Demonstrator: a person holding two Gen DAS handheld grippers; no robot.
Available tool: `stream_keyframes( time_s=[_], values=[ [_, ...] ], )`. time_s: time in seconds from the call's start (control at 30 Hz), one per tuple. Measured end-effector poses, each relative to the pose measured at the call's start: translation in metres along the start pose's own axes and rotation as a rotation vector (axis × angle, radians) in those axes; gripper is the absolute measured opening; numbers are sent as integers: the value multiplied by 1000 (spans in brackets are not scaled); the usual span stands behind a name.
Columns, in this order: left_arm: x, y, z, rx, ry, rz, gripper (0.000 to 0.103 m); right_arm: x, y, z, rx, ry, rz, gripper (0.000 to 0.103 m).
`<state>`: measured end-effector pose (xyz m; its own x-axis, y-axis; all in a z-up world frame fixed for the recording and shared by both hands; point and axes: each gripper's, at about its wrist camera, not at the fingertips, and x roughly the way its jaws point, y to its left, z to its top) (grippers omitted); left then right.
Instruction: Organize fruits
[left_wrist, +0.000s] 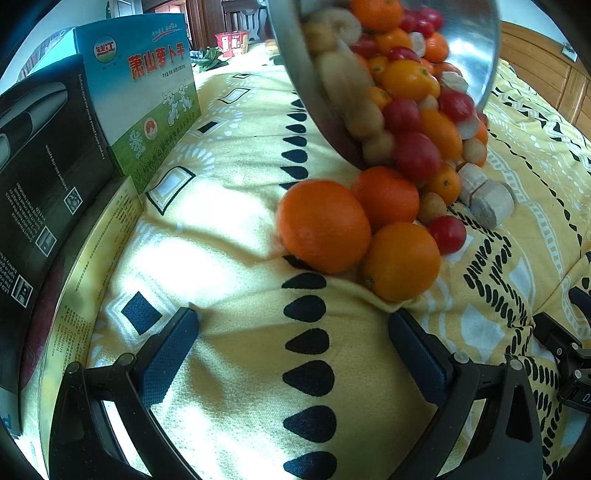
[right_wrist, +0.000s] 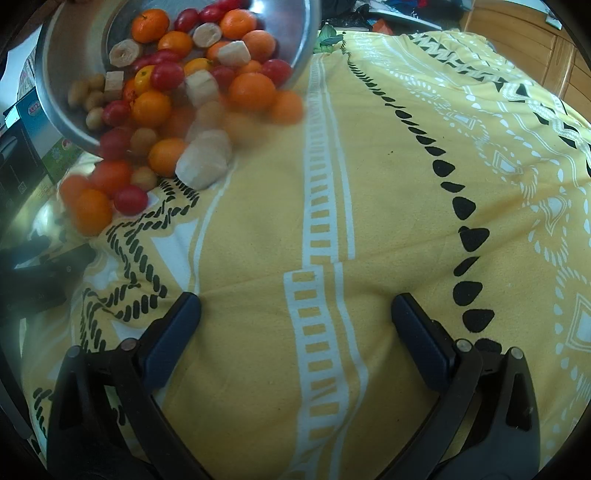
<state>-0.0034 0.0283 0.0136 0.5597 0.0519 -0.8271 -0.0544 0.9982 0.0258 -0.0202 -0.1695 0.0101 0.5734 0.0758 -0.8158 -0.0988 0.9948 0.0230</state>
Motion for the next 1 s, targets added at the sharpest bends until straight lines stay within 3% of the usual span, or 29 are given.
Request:
stream_keyframes(
  time_s=[1.0],
  values=[
    [5,-5,0,3,2,4,103,-1,-2,-1,-3,1,0,103]
  ],
)
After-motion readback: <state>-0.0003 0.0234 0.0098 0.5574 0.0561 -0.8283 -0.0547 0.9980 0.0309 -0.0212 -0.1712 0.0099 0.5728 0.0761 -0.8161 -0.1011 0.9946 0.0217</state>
